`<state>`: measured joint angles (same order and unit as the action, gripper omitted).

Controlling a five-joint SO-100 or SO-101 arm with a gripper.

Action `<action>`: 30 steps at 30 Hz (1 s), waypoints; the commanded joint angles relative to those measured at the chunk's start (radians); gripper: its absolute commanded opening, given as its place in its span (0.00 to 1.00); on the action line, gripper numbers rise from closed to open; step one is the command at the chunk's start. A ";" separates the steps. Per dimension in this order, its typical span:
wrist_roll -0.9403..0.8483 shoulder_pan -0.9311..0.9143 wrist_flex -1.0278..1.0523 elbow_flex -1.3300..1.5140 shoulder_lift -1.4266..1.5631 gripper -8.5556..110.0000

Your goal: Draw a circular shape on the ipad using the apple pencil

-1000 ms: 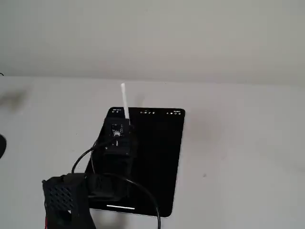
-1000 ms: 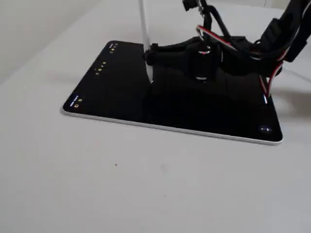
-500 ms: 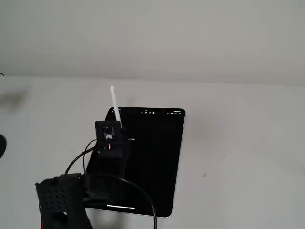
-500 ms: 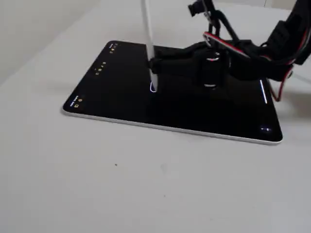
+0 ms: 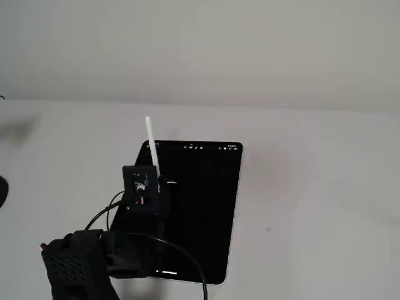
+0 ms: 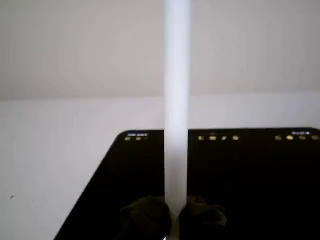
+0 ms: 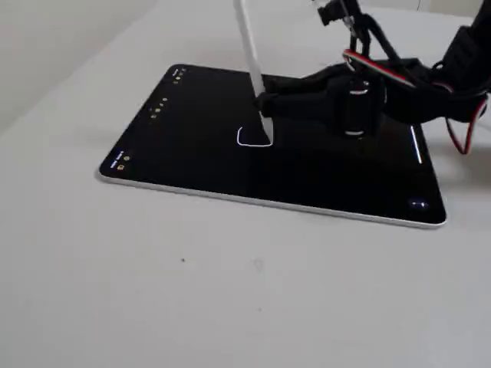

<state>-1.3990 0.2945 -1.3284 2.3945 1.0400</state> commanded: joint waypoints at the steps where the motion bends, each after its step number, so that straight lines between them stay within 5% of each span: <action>1: -0.025 -0.055 -0.008 -0.060 0.002 0.07; 30: -0.035 -0.054 0.031 -0.321 -0.137 0.07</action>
<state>-1.4281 0.2332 -1.3008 2.1307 0.8943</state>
